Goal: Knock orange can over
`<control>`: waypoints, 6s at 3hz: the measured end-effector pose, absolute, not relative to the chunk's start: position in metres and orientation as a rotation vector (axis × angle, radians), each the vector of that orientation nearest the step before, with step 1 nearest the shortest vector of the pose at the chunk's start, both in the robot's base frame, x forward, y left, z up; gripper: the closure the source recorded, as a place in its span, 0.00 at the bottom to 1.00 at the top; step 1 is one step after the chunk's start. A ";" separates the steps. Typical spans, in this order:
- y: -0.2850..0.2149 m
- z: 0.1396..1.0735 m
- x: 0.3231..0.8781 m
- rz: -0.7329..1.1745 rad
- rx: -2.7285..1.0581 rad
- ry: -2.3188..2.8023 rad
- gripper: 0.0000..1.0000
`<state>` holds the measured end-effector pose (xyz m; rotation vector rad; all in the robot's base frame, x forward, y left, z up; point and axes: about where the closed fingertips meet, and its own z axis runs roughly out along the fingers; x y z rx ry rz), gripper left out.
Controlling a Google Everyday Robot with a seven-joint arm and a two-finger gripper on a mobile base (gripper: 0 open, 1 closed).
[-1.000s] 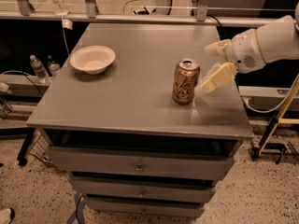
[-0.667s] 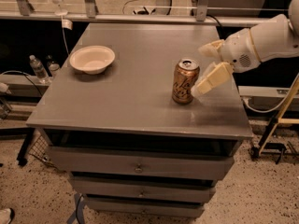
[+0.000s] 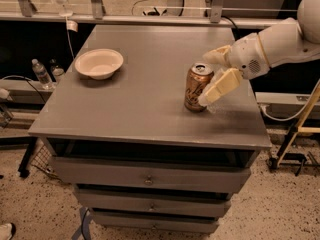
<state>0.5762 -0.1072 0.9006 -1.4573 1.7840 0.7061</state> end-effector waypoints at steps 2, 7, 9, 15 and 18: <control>-0.095 0.896 0.575 0.763 -1.443 1.760 0.14; -0.127 0.925 0.586 0.380 -1.582 1.873 1.00; -0.132 0.896 0.592 0.086 -1.821 2.032 1.00; -0.101 0.835 0.583 0.002 -2.224 2.044 0.87; -0.099 0.831 0.585 0.001 -2.222 2.040 0.18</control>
Offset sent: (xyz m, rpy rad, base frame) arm -0.0027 0.0117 -0.0065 0.0635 0.0181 0.0090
